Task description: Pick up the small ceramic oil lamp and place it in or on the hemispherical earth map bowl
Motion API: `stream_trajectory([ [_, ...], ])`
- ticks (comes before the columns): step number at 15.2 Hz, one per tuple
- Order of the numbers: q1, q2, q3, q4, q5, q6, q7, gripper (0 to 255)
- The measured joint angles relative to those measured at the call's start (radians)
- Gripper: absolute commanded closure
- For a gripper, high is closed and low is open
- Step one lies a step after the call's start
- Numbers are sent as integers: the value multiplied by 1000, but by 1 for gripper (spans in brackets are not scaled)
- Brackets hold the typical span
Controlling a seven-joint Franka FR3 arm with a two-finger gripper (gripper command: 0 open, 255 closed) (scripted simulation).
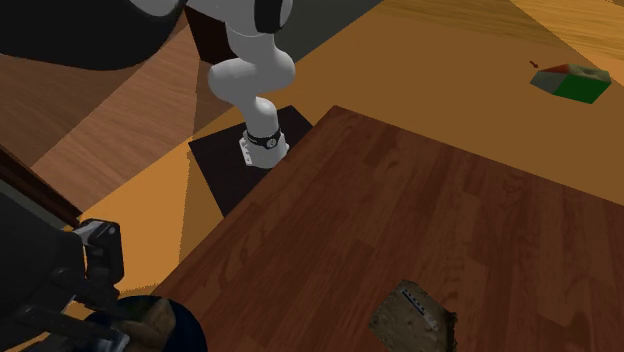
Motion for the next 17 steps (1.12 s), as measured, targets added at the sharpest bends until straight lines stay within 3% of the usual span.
stream_trajectory([
  [3, 19, -19, -2, -73, -12, 53, -2, 255],
  [4, 19, -19, -2, -73, -12, 54, -2, 0],
  [5, 19, -19, -2, -73, -12, 54, -2, 0],
  [6, 69, -75, -10, -162, -51, 110, -1, 0],
  [8, 215, -264, -24, -441, -222, 380, 32, 0],
  [10, 299, -453, -2, -725, -462, 677, 112, 0],
  [12, 287, -583, 54, -963, -745, 953, 242, 0],
  [14, 206, -632, 126, -1115, -1057, 1185, 420, 0],
  [15, 185, -635, 140, -1145, -1141, 1243, 469, 0],
  [17, 168, -614, 145, -1157, -1203, 1303, 509, 0],
])
